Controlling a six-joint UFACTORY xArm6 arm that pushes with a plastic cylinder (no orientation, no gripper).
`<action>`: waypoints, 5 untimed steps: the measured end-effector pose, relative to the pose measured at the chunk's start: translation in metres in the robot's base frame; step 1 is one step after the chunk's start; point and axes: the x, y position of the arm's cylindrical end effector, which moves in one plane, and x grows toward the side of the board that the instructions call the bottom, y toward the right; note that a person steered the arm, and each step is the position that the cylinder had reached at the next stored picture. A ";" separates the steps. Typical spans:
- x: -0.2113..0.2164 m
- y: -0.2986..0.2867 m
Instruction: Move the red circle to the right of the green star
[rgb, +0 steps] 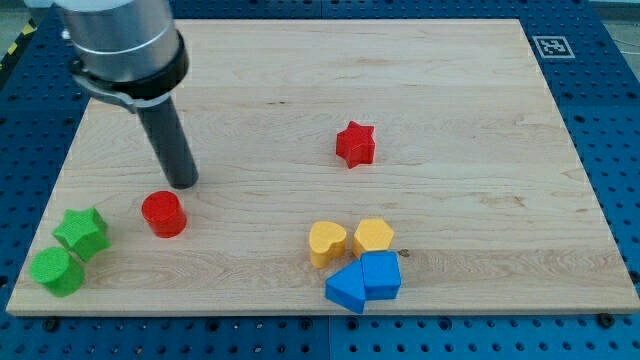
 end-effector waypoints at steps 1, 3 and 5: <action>0.000 -0.002; 0.000 -0.009; 0.000 -0.011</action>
